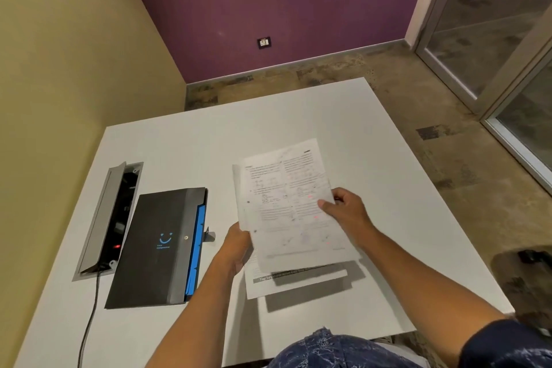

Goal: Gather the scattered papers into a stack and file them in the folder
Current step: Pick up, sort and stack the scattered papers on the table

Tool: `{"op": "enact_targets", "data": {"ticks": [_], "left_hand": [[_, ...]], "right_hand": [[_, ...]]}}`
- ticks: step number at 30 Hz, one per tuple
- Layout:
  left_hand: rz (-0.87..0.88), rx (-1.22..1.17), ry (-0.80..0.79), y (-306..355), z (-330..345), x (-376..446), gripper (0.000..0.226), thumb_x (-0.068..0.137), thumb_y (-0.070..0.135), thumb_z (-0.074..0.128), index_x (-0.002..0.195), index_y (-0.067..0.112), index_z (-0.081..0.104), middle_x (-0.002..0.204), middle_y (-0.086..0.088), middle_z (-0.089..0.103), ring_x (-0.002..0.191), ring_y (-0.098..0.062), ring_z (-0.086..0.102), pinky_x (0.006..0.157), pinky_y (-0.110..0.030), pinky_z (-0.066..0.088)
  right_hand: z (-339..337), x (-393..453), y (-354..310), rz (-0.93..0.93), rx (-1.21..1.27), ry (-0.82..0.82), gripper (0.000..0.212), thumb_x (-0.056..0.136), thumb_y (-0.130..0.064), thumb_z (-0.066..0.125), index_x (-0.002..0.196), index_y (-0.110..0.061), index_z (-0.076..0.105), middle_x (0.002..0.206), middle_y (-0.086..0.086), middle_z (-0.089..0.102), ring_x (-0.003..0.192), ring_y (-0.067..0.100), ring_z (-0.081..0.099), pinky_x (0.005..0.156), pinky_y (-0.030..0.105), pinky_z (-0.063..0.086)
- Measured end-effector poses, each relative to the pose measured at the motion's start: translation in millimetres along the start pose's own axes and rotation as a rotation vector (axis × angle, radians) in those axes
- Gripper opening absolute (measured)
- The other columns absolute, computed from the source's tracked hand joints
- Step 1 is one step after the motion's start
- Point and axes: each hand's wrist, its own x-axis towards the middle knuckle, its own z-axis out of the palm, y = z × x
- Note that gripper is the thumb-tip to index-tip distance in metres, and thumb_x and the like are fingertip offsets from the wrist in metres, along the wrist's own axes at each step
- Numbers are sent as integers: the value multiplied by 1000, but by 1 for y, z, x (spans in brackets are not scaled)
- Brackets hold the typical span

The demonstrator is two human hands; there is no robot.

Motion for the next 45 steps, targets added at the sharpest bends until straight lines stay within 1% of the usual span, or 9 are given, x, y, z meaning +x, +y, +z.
{"op": "enact_targets", "data": {"ticks": [5,9,14,19,22,25,30,34,45], "left_hand": [[8,100,-13,9,2,-4,28,105,21,54,112,1,72,99,-19,73,87,-26,67,68,-28,58],[19,64,-40,7,-2,-3,36,105,27,56,120,-3,70,115,-28,71,97,-32,67,81,-38,58],[19,85,-76,10,3,-11,41,98,38,58,116,4,72,121,-28,69,98,-31,67,84,-39,57],[-91,-216,-56,21,8,-14,73,91,80,27,120,27,68,113,-9,77,115,-33,68,101,-54,52],[42,-29,-155,27,12,-18,34,95,43,65,118,19,69,113,-7,78,113,-28,70,92,-41,59],[164,230,-208,22,7,-4,54,75,17,91,125,19,70,122,-2,76,118,-24,69,100,-40,57],[213,289,-101,18,9,-2,49,75,6,89,115,26,69,110,8,77,104,-8,72,82,-18,57],[251,292,-28,7,11,-1,52,77,0,85,119,21,64,108,7,75,102,-9,71,75,-14,56],[254,361,-2,-21,3,5,51,71,4,91,110,28,67,107,5,77,101,-12,73,89,-34,60]], "right_hand": [[8,0,-5,-47,-164,-3,39,85,-7,80,106,-32,59,121,2,64,105,22,67,83,30,57],[4,-2,-11,31,74,-44,61,82,4,79,130,-21,51,129,3,60,108,12,65,77,22,58],[-4,-2,-3,199,257,-382,64,78,-8,84,137,-15,60,133,13,68,122,35,66,108,57,48],[-1,-2,-1,178,281,-286,64,74,2,84,133,-10,64,128,15,71,119,37,68,108,62,46],[-1,-5,-7,112,247,-286,69,67,2,86,131,-8,63,126,16,72,117,37,69,105,59,50],[1,-11,-23,66,190,-338,67,66,0,88,129,-5,65,123,17,73,114,36,70,98,52,56],[-8,-15,-25,14,66,-237,60,56,-3,94,112,-8,72,106,4,80,100,21,76,80,32,62],[-10,-20,-12,-11,17,-193,47,63,6,93,100,-17,76,100,1,80,99,18,75,87,34,61],[-13,-20,10,67,-103,-192,53,58,-3,98,102,-19,75,98,-2,80,96,17,75,87,34,61]]}}
